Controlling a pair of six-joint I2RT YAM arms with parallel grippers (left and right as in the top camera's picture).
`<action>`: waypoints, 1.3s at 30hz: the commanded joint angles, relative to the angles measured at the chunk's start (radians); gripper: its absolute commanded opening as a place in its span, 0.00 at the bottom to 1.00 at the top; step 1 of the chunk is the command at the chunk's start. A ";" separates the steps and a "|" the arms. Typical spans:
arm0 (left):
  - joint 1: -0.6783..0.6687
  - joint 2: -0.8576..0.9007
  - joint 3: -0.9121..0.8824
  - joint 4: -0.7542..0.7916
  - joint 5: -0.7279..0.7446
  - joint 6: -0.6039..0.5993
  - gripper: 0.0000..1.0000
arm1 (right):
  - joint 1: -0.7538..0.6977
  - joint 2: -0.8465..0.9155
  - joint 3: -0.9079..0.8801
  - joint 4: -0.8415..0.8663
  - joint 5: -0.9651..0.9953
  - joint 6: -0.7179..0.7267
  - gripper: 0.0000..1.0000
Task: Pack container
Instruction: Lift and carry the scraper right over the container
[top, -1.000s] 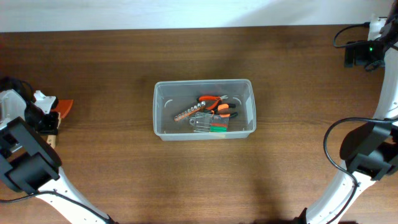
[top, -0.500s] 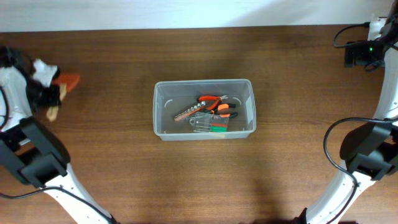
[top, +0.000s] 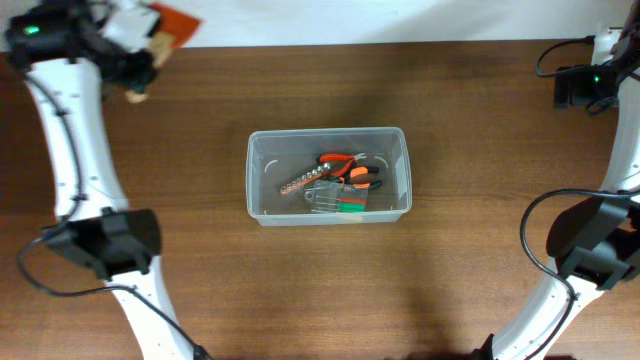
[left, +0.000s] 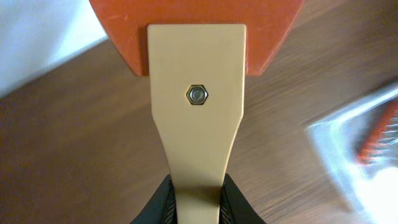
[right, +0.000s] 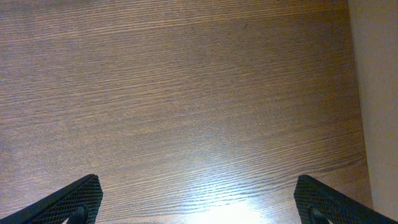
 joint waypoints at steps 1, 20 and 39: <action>-0.116 0.004 0.059 -0.043 0.037 0.007 0.02 | -0.006 -0.008 0.002 0.003 -0.005 0.001 0.99; -0.547 0.007 -0.040 -0.186 0.079 0.229 0.02 | -0.006 -0.008 0.002 0.003 -0.005 0.000 0.99; -0.544 0.007 -0.507 0.033 0.082 0.280 0.02 | -0.006 -0.008 0.002 0.003 -0.005 0.000 0.99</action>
